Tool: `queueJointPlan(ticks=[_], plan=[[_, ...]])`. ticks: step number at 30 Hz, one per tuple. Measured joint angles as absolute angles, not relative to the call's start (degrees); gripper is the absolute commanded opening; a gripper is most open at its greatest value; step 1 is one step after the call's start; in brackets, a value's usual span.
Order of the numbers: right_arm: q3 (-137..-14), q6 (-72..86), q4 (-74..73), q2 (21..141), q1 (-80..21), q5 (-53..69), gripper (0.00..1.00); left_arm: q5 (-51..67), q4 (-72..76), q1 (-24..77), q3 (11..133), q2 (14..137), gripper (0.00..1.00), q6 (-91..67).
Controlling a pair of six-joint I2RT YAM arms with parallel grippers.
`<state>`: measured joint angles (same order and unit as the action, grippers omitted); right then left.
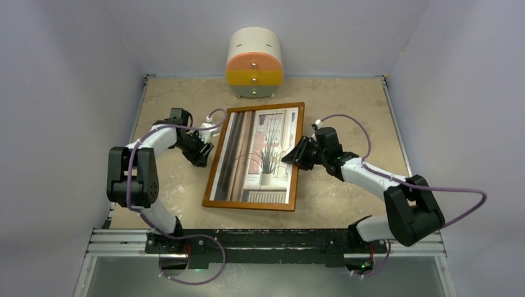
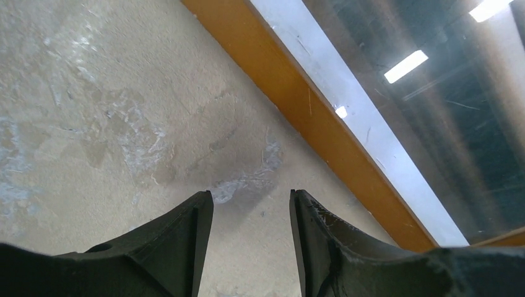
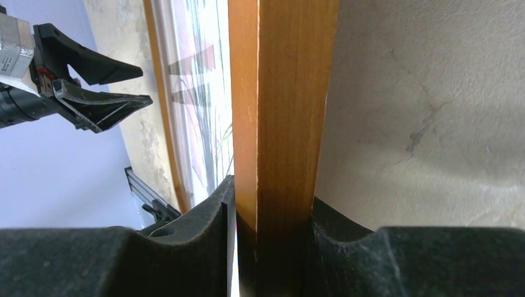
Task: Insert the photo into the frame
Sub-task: Turn over the photo frame at the center of the board.
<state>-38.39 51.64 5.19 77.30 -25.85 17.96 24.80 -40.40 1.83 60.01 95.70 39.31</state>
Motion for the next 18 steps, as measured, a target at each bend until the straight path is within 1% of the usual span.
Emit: queueJointPlan(ticks=[7,9,12,18], plan=[[-35.9,50.39,15.59,84.95,-24.53,22.63,0.36,22.22,-37.19,1.76,57.32,96.79,0.5,40.8],[-35.57,50.09,17.65,86.76,-24.25,23.68,0.38,22.09,-36.56,1.74,57.23,96.79,0.5,41.19],[-34.3,50.02,21.02,89.41,-23.79,25.23,0.43,22.09,-35.9,1.72,57.04,96.79,0.5,41.23],[-32.14,49.76,21.87,91.35,-23.33,26.7,0.62,22.17,-34.63,1.63,56.31,96.4,0.49,41.32]])
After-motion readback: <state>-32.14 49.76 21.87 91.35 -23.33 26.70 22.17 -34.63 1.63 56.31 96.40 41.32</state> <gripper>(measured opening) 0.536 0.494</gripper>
